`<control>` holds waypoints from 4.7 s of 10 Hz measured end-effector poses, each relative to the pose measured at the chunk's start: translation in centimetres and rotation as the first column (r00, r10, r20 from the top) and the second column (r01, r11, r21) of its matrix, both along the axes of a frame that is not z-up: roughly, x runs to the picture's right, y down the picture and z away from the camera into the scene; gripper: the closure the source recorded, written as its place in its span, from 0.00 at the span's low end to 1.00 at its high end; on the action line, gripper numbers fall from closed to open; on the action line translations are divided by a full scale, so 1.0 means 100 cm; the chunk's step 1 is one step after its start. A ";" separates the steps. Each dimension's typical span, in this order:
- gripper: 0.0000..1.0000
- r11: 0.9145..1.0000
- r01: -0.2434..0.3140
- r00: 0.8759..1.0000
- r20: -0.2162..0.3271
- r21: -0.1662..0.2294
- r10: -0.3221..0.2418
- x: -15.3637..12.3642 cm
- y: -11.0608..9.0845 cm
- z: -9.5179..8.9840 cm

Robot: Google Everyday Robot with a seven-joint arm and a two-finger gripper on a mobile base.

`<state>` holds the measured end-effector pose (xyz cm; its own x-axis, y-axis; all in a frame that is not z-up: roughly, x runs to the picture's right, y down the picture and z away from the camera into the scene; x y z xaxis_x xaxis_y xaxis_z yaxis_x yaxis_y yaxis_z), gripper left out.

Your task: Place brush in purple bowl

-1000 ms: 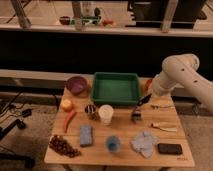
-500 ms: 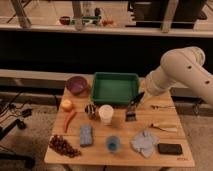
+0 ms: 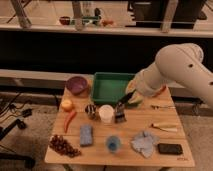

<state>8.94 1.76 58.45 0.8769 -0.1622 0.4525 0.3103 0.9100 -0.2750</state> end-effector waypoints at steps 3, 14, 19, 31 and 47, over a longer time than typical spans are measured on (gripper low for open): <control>0.90 0.998 0.057 0.997 0.051 -0.004 -0.057 -0.056 -0.009 0.004; 0.90 0.986 0.152 0.988 0.001 0.065 -0.153 -0.120 -0.126 0.004; 0.90 0.986 0.155 0.988 -0.001 0.065 -0.155 -0.121 -0.126 0.006; 0.90 0.962 0.237 0.964 0.091 0.133 -0.250 -0.223 -0.162 0.065; 0.90 0.940 0.287 0.937 0.149 0.185 -0.316 -0.288 -0.197 0.165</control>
